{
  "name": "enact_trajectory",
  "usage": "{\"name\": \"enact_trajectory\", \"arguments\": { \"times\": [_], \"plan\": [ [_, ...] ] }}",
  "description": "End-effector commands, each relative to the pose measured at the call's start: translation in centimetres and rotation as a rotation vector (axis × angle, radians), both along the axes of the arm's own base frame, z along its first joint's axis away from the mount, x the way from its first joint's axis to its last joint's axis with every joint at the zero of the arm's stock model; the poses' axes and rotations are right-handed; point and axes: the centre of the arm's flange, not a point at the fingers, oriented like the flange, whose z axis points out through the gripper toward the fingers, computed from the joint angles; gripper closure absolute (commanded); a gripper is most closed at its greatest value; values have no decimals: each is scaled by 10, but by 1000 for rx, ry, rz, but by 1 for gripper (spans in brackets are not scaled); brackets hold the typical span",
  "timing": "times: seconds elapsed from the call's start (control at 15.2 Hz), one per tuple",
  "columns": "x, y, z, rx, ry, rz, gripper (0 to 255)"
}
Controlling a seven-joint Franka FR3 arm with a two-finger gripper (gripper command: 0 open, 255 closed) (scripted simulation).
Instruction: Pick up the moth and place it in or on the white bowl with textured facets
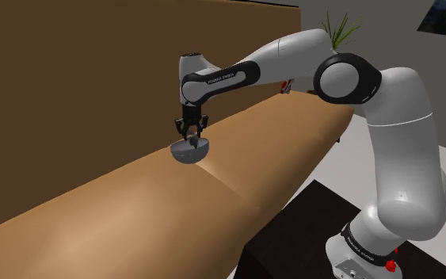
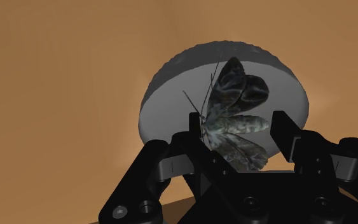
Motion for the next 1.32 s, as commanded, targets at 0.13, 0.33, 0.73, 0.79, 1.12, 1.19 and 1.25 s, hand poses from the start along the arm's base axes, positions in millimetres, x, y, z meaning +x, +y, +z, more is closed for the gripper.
{"name": "enact_trajectory", "arguments": {
  "times": [0.13,0.33,0.73,0.79,1.12,1.19,1.25],
  "plan": [
    [0,0,0,0,0,0,0],
    [0,0,0,0,0,0,0],
    [1,0,50,0,0,0,0],
    [1,0,50,0,0,0,0],
    [1,0,50,0,0,0,0],
    [1,0,50,0,0,0,0],
    [1,0,50,0,0,0,0]
  ]
}}
